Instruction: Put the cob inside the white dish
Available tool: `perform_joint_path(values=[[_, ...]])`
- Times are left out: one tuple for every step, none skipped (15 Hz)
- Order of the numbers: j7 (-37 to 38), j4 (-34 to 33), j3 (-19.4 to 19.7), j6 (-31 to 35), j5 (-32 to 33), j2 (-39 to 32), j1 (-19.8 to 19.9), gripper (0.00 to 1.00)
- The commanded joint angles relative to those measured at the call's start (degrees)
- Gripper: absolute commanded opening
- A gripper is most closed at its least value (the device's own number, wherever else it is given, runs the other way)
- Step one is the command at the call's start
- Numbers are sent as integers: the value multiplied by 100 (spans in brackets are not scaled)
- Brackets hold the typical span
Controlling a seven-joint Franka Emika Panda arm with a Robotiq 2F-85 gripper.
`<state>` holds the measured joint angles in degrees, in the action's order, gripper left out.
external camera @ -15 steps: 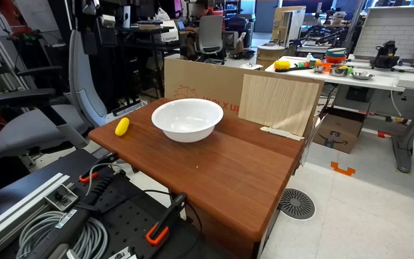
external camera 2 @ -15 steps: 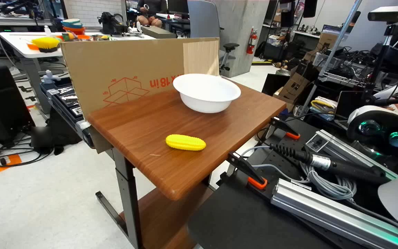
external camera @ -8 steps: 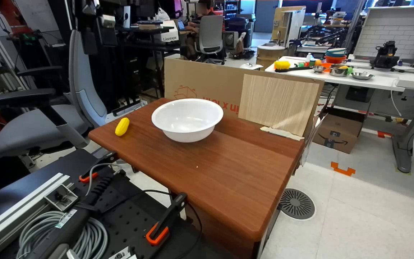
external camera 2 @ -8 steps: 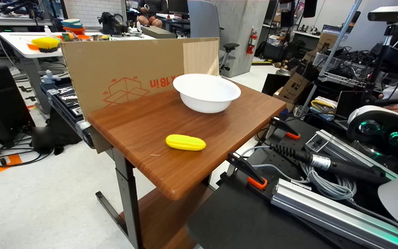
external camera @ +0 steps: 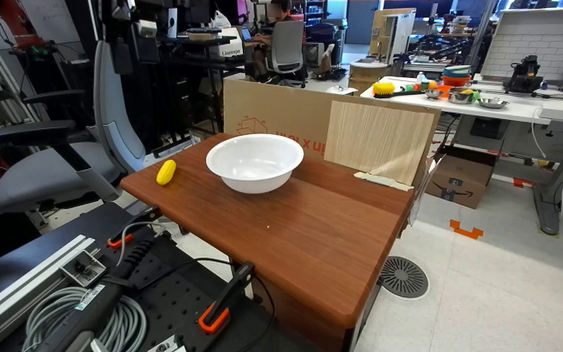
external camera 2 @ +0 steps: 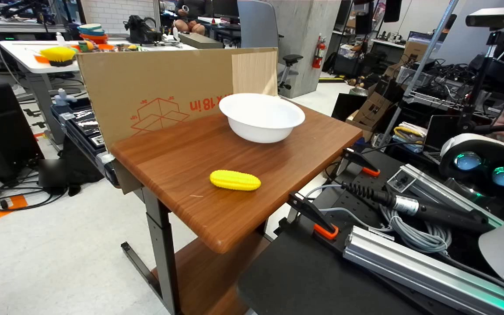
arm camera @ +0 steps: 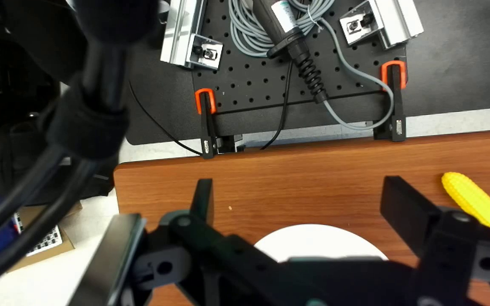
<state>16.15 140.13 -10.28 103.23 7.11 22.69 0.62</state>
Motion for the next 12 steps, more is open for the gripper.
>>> perform_joint_path(values=[[-90, -89, 120, 189, 127, -135, -110, 100], [-189, -219, 110, 289, 255, -317, -105, 100], [-229, -382, 104, 421, 291, -549, -107, 100], [-235, -523, 84, 518, 347, -755, -107, 100], [-203, -701, 56, 573, 404, -1011, -108, 100], [-190, -924, 24, 568, 501, -1317, -122, 100], [-279, -1181, -13, 510, 629, -1663, -171, 100], [-384, -1425, -40, 395, 814, -1974, -234, 100], [-477, -1660, -61, 381, 946, -2286, -336, 100], [-597, -1848, -76, 392, 1065, -2548, -448, 100], [-641, -1990, -109, 434, 1184, -2791, -583, 100], [-726, -2142, -123, 409, 1306, -3008, -712, 100]])
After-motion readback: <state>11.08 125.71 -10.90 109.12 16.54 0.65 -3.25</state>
